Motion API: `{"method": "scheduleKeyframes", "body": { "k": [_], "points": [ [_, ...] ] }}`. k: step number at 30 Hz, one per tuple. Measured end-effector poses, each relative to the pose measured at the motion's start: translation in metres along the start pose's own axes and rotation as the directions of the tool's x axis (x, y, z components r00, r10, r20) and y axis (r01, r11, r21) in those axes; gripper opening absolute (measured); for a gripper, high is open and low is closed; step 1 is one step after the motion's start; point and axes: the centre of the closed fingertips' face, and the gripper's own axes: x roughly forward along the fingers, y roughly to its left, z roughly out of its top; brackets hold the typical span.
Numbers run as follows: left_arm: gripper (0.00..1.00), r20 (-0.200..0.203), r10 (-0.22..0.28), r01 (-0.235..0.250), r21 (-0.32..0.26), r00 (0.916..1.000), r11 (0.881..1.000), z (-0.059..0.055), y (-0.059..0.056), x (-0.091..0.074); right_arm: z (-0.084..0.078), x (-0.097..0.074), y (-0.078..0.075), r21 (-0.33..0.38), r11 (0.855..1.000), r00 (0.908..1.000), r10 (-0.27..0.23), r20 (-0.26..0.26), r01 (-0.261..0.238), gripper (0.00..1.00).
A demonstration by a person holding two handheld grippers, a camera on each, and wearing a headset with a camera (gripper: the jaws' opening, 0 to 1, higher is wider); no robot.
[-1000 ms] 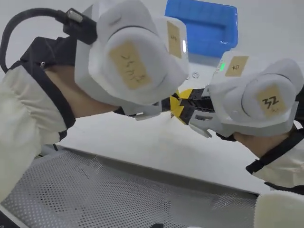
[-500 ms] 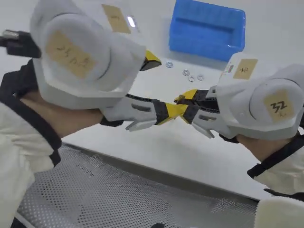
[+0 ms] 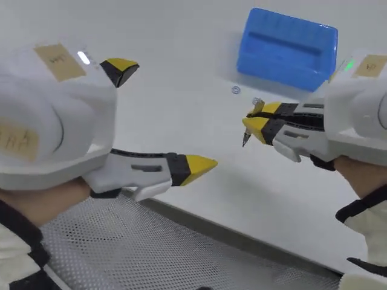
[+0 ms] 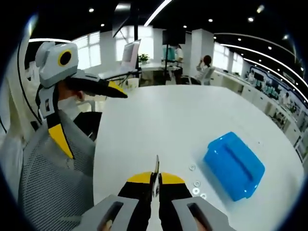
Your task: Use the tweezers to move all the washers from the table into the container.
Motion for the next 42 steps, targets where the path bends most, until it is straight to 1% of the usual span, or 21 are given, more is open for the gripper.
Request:
{"method": "scheduleKeyframes", "body": {
  "k": [2,4,7,9,11,12,13,14,15,17,19,20,22,24,27,28,29,31,34,37,42],
  "points": [
    [0.99,0.006,0.021,-0.021,-0.023,0.9998,1.000,-0.005,0.003,-0.001,0.004,0.000,-0.007,0.005,1.000,0.9998,-0.018,0.012,0.018,0.00],
    [0.99,0.031,0.043,-0.042,-0.025,0.9986,0.999,-0.006,0.005,-0.001,0.007,0.000,-0.016,0.006,0.999,0.9988,-0.044,0.019,0.044,0.00],
    [0.99,0.019,0.059,-0.059,-0.019,0.9981,0.998,-0.012,0.004,0.001,0.011,0.001,-0.034,0.006,0.996,0.9951,-0.093,0.036,0.092,0.00],
    [0.99,0.017,0.065,-0.064,-0.024,0.9978,0.998,-0.016,0.004,0.003,0.015,0.001,-0.042,0.022,0.994,0.9923,-0.112,0.053,0.111,0.00],
    [0.99,0.036,0.064,-0.063,-0.027,0.9973,0.998,-0.020,0.002,0.004,0.020,0.003,-0.051,0.061,0.991,0.9889,-0.125,0.080,0.121,0.00],
    [0.99,0.044,0.068,-0.067,-0.026,0.9967,0.997,-0.022,0.002,0.005,0.022,0.004,-0.054,0.061,0.991,0.9887,-0.125,0.083,0.120,0.00],
    [0.99,0.044,0.073,-0.073,-0.018,0.9963,0.997,-0.023,0.001,0.006,0.023,0.006,-0.055,0.059,0.991,0.9879,-0.129,0.086,0.124,0.00],
    [0.99,0.032,0.086,-0.086,0.016,0.9958,0.996,-0.024,0.003,0.006,0.024,0.008,-0.057,0.054,0.990,0.9862,-0.137,0.093,0.132,0.00],
    [0.99,0.028,0.089,-0.089,0.024,0.9957,0.996,-0.024,0.003,0.007,0.026,0.010,-0.059,0.052,0.990,0.9858,-0.138,0.095,0.134,0.00],
    [0.99,0.033,0.084,-0.084,0.013,0.9960,0.996,-0.024,0.002,0.009,0.029,0.014,-0.060,0.049,0.989,0.9846,-0.142,0.103,0.137,0.00],
    [0.99,0.003,0.093,-0.093,-0.002,0.9957,0.996,-0.029,0.004,0.010,0.030,0.018,-0.062,0.046,0.989,0.9843,-0.142,0.104,0.138,0.00],
    [0.99,-0.003,0.100,-0.100,-0.004,0.9950,0.995,-0.031,0.006,0.010,0.031,0.020,-0.064,0.048,0.989,0.9833,-0.146,0.109,0.141,0.00],
    [0.99,-0.002,0.108,-0.108,-0.004,0.9942,0.994,-0.031,0.007,0.009,0.033,0.023,-0.067,0.053,0.988,0.9815,-0.151,0.118,0.145,0.00],
    [0.96,-0.006,0.102,-0.102,-0.009,0.9948,0.995,-0.032,0.006,0.010,0.035,0.027,-0.070,0.050,0.986,0.9781,-0.165,0.127,0.159,0.00],
    [0.96,-0.042,0.113,-0.112,0.032,0.9927,0.993,-0.039,0.006,0.011,0.036,0.033,-0.079,0.069,0.982,0.9719,-0.186,0.144,0.178,0.00],
    [0.96,-0.039,0.112,-0.111,0.031,0.9929,0.993,-0.039,0.006,0.011,0.035,0.035,-0.082,0.071,0.981,0.9712,-0.190,0.144,0.181,0.00],
    [0.96,-0.037,0.111,-0.110,0.031,0.9931,0.993,-0.039,0.006,0.011,0.035,0.035,-0.080,0.076,0.980,0.9705,-0.193,0.145,0.183,0.00],
    [0.96,-0.030,0.110,-0.109,0.023,0.9935,0.994,-0.038,0.008,0.011,0.035,0.036,-0.083,0.086,0.976,0.9660,-0.210,0.150,0.199,0.00],
    [0.96,-0.045,0.108,-0.107,0.024,0.9931,0.994,-0.041,0.008,0.012,0.034,0.040,-0.091,0.101,0.971,0.9600,-0.231,0.158,0.218,0.00],
    [0.96,-0.045,0.107,-0.106,0.030,0.9932,0.994,-0.041,0.008,0.012,0.035,0.040,-0.093,0.115,0.969,0.9585,-0.236,0.160,0.219,0.00],
    [0.96,-0.042,0.106,-0.105,0.033,0.9934,0.994,-0.042,0.008,0.012,0.033,0.044,-0.096,0.136,0.962,0.9518,-0.257,0.167,0.236,0.01]
  ]
}}
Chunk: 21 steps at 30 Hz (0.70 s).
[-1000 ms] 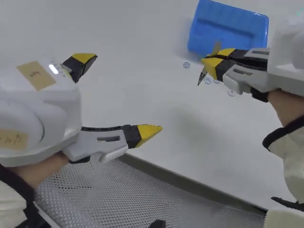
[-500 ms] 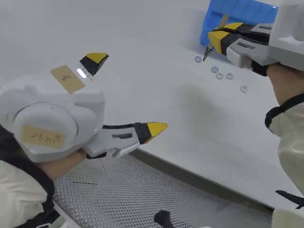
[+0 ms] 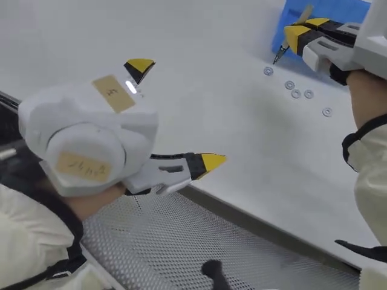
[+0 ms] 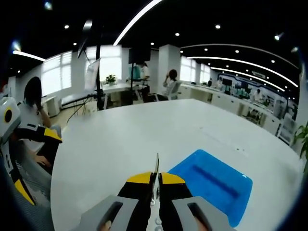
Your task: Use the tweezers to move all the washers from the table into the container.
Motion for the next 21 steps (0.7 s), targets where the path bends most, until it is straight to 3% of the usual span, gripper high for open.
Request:
{"method": "scheduleKeyframes", "body": {
  "k": [21],
  "points": [
    [0.96,-0.001,0.009,-0.009,0.015,1.0000,1.000,-0.001,0.001,0.000,-0.011,0.002,0.005,0.002,0.999,0.9993,-0.037,0.009,0.037,0.01]
  ]
}}
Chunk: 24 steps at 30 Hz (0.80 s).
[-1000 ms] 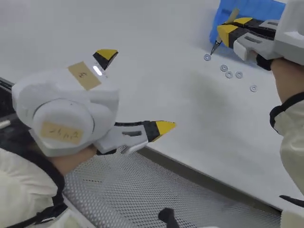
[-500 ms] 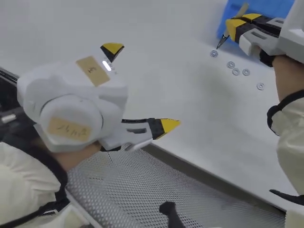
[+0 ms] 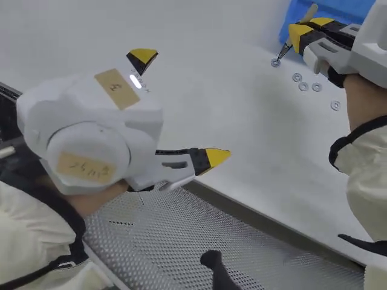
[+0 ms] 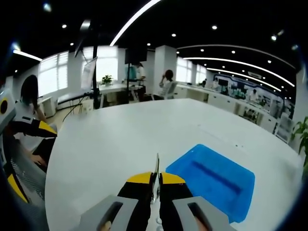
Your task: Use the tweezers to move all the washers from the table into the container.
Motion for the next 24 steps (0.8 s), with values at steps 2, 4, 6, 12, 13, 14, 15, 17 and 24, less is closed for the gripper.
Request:
{"method": "scheduleKeyframes", "body": {
  "k": [2,4,6,12,13,14,15,17,24],
  "points": [
    [0.96,-0.001,0.000,0.000,-0.001,1.0000,1.000,-0.0001,0.0000,0.0001,-0.0003,-0.0004,0.0011,0.000,1.000,1.0000,0.002,0.000,-0.002,0.01],
    [0.95,-0.004,-0.001,0.001,0.002,1.0000,1.000,-0.0006,-0.0004,0.0003,-0.0006,-0.0012,0.0022,-0.004,1.000,1.0000,0.002,0.000,-0.002,0.01],
    [0.95,-0.012,-0.001,0.001,0.011,0.9999,1.000,-0.0017,-0.0008,0.0004,-0.0010,-0.0023,0.0023,0.002,1.000,1.0000,-0.002,0.001,0.002,0.01],
    [0.95,-0.028,0.001,0.000,0.025,0.9996,1.000,-0.0043,-0.0011,0.0013,-0.0024,-0.0046,-0.0001,0.021,1.000,0.9999,-0.013,0.004,0.013,0.01],
    [0.95,-0.032,0.001,0.000,0.029,0.9995,1.000,-0.0049,-0.0013,0.0013,-0.0026,-0.0047,-0.0008,0.023,1.000,0.9999,-0.014,0.004,0.014,0.01],
    [0.95,-0.032,0.001,0.000,0.032,0.9995,0.999,-0.0050,-0.0013,0.0012,-0.0027,-0.0047,-0.0014,0.025,1.000,0.9999,-0.016,0.004,0.015,0.01],
    [0.95,-0.033,0.000,0.001,0.034,0.9994,0.999,-0.0052,-0.0014,0.0012,-0.0028,-0.0048,-0.0020,0.032,0.999,0.9999,-0.016,0.004,0.016,0.01],
    [0.95,-0.034,0.002,-0.001,0.034,0.9994,0.999,-0.0051,-0.0007,0.0007,-0.0029,-0.0048,-0.0019,0.049,0.999,0.9999,-0.014,0.005,0.014,0.01],
    [0.94,-0.039,0.007,-0.005,0.040,0.9992,0.999,-0.0057,-0.0006,0.0002,-0.0039,-0.0034,-0.0043,0.040,0.999,0.9998,-0.016,-0.008,0.016,0.02]
  ]
}}
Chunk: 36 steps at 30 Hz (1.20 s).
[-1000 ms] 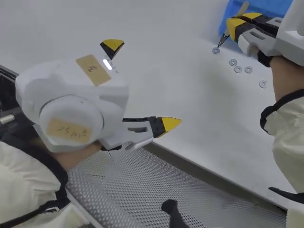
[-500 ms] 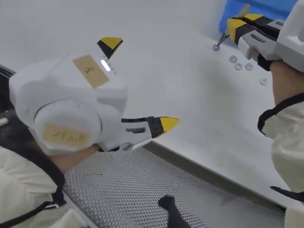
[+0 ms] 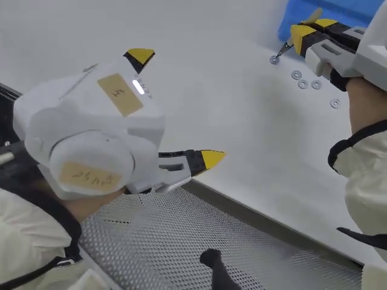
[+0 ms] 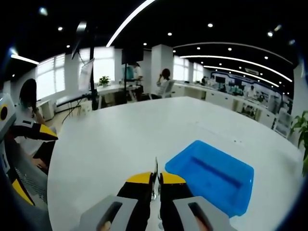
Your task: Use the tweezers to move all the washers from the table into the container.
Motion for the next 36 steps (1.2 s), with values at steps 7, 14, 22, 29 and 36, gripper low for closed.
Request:
{"method": "scheduleKeyframes", "body": {
  "k": [7,14,22,29,36],
  "points": [
    [0.93,-0.004,0.006,-0.006,0.003,1.0000,1.000,-0.0015,0.0011,-0.0009,0.0010,0.0003,0.0035,0.054,0.998,0.9998,0.020,0.003,-0.020,0.02],
    [0.93,-0.007,0.008,-0.008,0.007,0.9999,1.000,-0.0016,0.0008,-0.0010,0.0001,-0.0003,0.0039,0.045,0.999,0.9999,0.013,0.002,-0.013,0.02],
    [0.92,-0.013,0.010,-0.010,0.010,0.9999,1.000,-0.0036,0.0017,-0.0009,0.0061,0.0051,-0.0023,0.039,0.999,0.9998,0.002,0.020,-0.003,0.02],
    [0.92,-0.018,0.011,-0.011,0.011,0.9998,1.000,-0.0038,0.0016,0.0001,0.0058,0.0074,-0.0029,0.044,0.999,0.9997,-0.005,0.022,0.004,0.02],
    [0.91,-0.026,0.013,-0.013,0.017,0.9996,1.000,-0.0041,0.0014,0.0008,0.0047,0.0081,-0.0021,0.032,0.999,0.9998,-0.008,0.020,0.008,0.02]
  ]
}}
